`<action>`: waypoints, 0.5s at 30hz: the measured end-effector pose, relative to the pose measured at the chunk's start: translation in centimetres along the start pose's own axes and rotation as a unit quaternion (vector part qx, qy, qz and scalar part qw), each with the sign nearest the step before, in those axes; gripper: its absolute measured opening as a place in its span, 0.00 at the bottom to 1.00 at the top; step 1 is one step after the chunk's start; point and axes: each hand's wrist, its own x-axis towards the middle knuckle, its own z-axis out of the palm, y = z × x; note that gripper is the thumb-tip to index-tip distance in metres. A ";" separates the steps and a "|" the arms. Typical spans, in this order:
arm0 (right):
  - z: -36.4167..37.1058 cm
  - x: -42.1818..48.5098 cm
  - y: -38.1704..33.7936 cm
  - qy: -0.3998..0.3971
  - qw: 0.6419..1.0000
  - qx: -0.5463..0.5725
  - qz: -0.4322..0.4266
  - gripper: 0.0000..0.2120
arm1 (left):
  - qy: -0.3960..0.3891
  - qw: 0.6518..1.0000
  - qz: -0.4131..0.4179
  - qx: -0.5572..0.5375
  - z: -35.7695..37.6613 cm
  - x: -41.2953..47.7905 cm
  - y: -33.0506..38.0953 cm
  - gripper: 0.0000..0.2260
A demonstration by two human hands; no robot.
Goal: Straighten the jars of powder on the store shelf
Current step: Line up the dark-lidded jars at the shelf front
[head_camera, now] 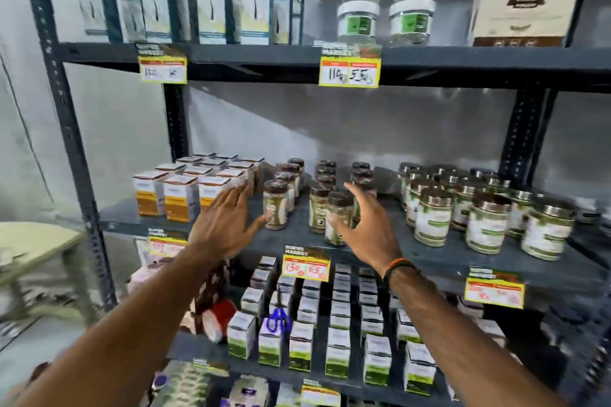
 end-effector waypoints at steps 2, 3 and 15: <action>1.2 0.1 0.4 0.002 1.000 -0.012 0.002 0.36 | -0.017 1.000 -0.002 -0.010 1.8 0.2 -1.1 0.43; 1.7 0.2 0.6 0.006 1.000 -0.020 0.006 0.36 | -0.032 0.999 -0.002 -0.016 2.7 0.4 -1.5 0.43; 3.7 0.2 2.3 0.040 0.998 -0.051 0.022 0.40 | -0.071 0.996 0.049 -0.018 9.2 1.7 -4.2 0.39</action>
